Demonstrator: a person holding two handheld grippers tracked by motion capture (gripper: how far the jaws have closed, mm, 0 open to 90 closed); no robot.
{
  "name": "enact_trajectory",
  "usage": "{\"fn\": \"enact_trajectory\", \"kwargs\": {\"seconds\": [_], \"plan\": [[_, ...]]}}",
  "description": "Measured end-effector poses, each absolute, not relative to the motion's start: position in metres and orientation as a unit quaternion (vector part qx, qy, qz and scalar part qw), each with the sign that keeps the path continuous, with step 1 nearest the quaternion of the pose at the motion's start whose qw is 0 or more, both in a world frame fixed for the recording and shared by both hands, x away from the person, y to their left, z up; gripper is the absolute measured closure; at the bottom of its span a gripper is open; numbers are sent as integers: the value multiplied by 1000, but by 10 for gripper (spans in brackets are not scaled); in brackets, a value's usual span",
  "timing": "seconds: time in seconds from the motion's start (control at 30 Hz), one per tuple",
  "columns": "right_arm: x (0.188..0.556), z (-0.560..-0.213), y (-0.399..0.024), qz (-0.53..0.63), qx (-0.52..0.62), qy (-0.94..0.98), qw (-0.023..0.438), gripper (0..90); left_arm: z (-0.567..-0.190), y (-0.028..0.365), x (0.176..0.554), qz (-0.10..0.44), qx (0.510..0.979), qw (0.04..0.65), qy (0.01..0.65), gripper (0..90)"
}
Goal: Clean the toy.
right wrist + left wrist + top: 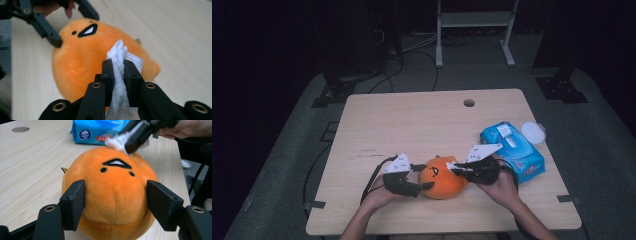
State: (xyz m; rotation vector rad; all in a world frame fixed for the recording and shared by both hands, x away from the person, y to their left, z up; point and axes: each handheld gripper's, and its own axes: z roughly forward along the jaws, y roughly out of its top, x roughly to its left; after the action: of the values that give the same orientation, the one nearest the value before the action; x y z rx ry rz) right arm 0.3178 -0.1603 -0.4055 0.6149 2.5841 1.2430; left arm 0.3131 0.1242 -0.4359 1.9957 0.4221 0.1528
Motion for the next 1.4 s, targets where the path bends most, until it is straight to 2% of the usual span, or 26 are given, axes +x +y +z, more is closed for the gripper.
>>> {"fn": "enact_trajectory", "kwargs": {"seconds": [0.23, 0.43, 0.53, 0.77, 0.87, 1.13, 1.4], "plan": [[304, -412, -150, 419, 185, 888, 30, 804, -437, 131, 319, 48, 817, 537, 204, 388], [298, -412, -143, 419, 186, 887, 51, 803, -436, 135, 320, 33, 817, 536, 211, 369], [302, -413, -147, 430, 199, 879, 51, 803, -437, 135, 318, 44, 814, 539, 211, 338], [301, -414, -149, 430, 207, 876, 64, 802, -449, 132, 316, 71, 788, 573, 214, 328], [301, -412, -151, 427, 205, 877, 76, 802, -451, 132, 318, 65, 777, 587, 216, 324], [300, -409, -161, 421, 211, 877, 92, 801, -447, 133, 318, 74, 795, 562, 216, 463], [280, -404, -135, 419, 147, 891, 97, 800, -452, 138, 324, 52, 792, 549, 261, 418]]}}
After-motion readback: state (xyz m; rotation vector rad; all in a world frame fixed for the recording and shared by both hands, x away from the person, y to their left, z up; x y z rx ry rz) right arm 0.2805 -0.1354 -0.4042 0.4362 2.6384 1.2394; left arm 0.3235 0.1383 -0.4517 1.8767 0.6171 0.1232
